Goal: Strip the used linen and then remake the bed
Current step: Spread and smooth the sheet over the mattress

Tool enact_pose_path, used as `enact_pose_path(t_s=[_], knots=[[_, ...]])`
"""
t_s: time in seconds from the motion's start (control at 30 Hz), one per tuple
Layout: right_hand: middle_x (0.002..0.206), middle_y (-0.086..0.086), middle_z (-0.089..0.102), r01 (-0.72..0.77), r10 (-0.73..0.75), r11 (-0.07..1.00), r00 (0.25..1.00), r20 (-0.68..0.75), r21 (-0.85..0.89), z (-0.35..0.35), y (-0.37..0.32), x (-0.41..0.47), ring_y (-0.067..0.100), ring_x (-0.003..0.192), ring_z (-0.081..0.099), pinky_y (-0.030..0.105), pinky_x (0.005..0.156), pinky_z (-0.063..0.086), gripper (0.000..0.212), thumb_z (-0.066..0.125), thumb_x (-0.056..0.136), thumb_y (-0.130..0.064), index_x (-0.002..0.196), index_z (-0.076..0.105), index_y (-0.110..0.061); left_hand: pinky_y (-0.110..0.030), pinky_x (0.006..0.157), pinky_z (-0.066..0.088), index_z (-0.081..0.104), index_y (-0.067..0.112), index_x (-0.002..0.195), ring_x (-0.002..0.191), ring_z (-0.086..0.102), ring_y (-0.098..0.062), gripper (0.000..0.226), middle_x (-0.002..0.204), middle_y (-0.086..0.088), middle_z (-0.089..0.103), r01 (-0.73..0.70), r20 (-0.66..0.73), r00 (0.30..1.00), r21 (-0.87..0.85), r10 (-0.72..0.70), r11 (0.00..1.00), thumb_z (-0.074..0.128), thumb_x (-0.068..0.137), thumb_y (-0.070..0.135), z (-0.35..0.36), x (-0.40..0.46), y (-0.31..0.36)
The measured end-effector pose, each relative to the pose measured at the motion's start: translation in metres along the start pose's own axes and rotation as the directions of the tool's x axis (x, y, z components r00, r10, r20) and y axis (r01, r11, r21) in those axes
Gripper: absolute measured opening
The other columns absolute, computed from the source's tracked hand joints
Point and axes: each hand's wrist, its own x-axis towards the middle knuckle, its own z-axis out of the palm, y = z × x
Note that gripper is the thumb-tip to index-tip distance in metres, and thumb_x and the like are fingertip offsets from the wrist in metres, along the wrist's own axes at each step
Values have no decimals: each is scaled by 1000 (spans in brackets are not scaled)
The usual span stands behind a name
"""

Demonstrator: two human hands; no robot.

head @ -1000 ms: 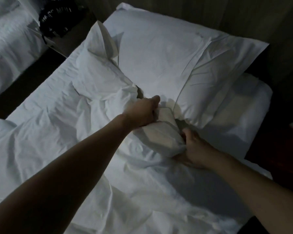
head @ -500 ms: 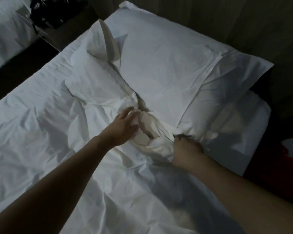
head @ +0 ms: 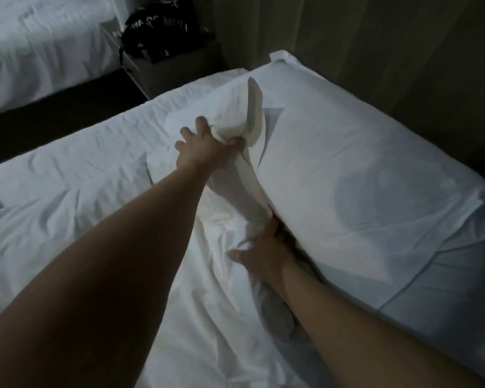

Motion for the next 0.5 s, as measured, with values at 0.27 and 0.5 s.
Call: enact_pose_path(t_s=[0.27,0.5], knots=[[136,12,49,28,-24,999,995,97,-39,17,0,16,32,119,52,42,100,46,65,59,87,-24,144,29,-13,-30,80,42,62,15,110,102,62,-30,32,103,-6,66,7,-148,988,-269,-49,963,56,87,36,19,4,-7],[123,15,54,387,-515,810,830,-216,-441,-24,-64,-6,31,104,59,35,83,47,62,60,86,-24,140,32,-15,-20,80,38,64,16,112,105,61,-21,27,109,-2,67,-23,-447,616,-833,-648,553,57,90,30,-113,11,-30]])
